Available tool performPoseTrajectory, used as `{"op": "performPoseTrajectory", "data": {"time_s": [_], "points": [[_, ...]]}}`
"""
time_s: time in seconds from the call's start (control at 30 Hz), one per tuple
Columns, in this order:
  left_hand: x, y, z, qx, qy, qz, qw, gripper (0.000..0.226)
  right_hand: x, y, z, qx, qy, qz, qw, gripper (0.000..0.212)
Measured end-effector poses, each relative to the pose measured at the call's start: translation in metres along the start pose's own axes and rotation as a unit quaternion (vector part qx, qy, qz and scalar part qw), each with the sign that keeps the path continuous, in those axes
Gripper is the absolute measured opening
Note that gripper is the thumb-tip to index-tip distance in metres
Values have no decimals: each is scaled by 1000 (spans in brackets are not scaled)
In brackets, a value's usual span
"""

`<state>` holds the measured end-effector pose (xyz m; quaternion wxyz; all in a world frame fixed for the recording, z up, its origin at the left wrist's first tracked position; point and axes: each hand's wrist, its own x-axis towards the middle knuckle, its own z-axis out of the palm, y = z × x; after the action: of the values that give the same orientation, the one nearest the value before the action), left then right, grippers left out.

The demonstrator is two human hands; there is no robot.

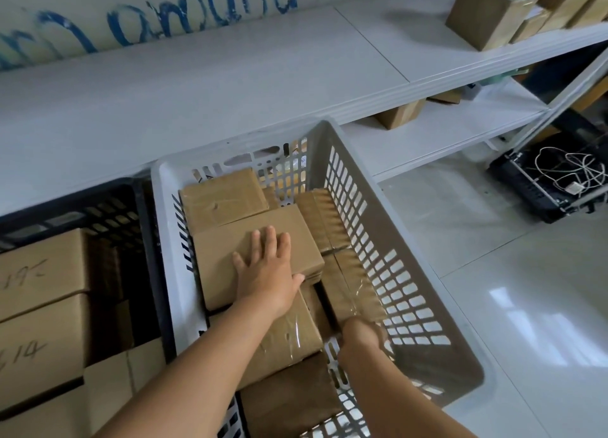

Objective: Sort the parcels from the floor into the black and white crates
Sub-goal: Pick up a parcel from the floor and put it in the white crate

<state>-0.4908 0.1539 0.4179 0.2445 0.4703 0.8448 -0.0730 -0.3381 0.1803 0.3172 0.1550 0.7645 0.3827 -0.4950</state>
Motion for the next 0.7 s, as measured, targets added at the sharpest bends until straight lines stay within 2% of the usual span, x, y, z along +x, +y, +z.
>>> {"op": "performPoseTrajectory", "data": {"time_s": [0.07,0.1,0.13,0.17,0.23,0.27,0.33,0.37,0.43,0.5,0.57,0.7], "points": [[-1,1,-1,0,-2,0,1000,77,-10,-5,-9,-68,83,-44,993,46],[-1,1,-2,0,-2,0,1000,77,-5,-9,-10,-111,86,-69,988,48],[-1,2,-3,0,-1,-1,1000,77,-1,-14,-12,-89,67,-77,991,52],[-1,2,-3,1,-1,0,1000,77,13,-12,-7,-95,39,-78,992,67],[-1,2,-3,1,-1,0,1000,77,70,-1,9,58,-28,-44,997,112],[-1,2,-3,1,-1,-1,1000,77,73,1,11,117,-20,-22,993,119],[-1,2,-3,0,3,-1,1000,77,42,5,7,119,17,-23,992,111],[-1,2,-3,0,5,0,1000,77,9,-1,-1,91,61,-22,994,107],[-1,2,-3,0,6,1,1000,77,-16,-4,-7,33,110,-29,993,116],[-1,1,-3,0,7,0,1000,77,-13,-6,-5,24,120,-41,992,123],[-1,2,-3,1,8,1,1000,77,-13,-9,-4,-32,104,-37,993,121],[-1,1,-3,0,10,2,1000,77,-10,-16,-10,-121,121,-81,982,93]]}}
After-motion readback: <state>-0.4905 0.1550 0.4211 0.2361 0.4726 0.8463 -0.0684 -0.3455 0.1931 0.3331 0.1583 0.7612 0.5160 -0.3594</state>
